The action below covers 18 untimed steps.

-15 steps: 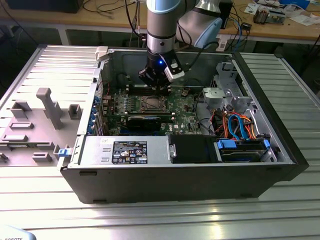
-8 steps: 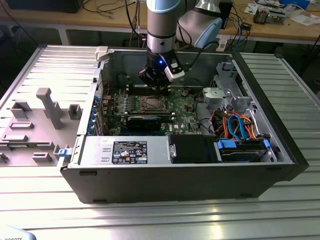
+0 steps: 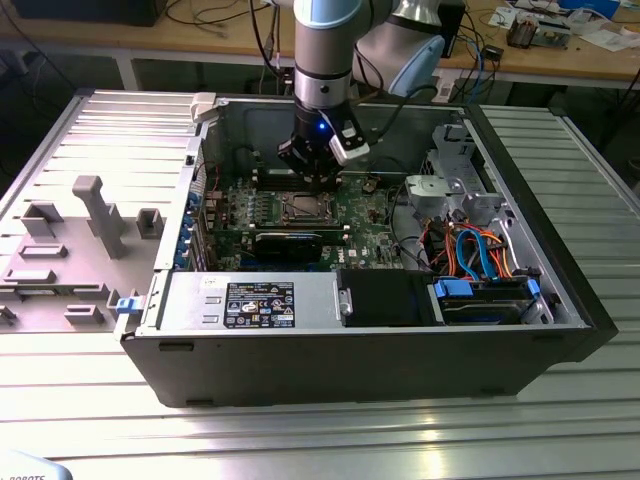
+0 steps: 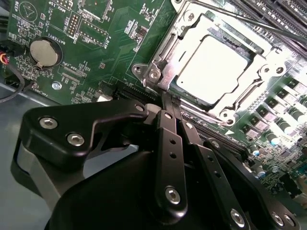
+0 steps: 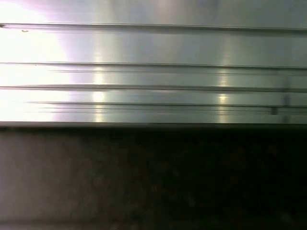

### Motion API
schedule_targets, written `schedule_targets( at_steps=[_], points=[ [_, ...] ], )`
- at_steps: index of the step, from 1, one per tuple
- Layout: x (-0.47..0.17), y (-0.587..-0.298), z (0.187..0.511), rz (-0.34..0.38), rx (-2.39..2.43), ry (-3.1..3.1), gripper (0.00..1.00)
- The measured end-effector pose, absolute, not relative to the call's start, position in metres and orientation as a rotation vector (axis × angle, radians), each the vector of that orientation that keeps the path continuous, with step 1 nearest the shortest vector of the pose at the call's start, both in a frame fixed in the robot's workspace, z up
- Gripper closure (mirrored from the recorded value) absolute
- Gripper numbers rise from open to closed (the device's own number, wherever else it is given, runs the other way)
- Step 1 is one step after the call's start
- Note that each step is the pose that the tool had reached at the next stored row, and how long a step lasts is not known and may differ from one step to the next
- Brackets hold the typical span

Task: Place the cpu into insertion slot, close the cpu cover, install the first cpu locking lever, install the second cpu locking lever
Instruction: 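Install the first cpu locking lever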

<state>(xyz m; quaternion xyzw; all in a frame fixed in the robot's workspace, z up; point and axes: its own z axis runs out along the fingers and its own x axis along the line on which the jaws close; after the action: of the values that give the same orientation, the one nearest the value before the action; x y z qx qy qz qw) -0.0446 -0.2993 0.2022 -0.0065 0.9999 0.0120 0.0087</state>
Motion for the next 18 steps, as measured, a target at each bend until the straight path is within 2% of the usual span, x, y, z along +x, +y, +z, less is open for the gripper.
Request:
schedule_targets(
  at_steps=[18],
  points=[
    [-0.0443, -0.2993, 0.2112, 0.049, -0.02, 3.124, 0.89]
  ],
)
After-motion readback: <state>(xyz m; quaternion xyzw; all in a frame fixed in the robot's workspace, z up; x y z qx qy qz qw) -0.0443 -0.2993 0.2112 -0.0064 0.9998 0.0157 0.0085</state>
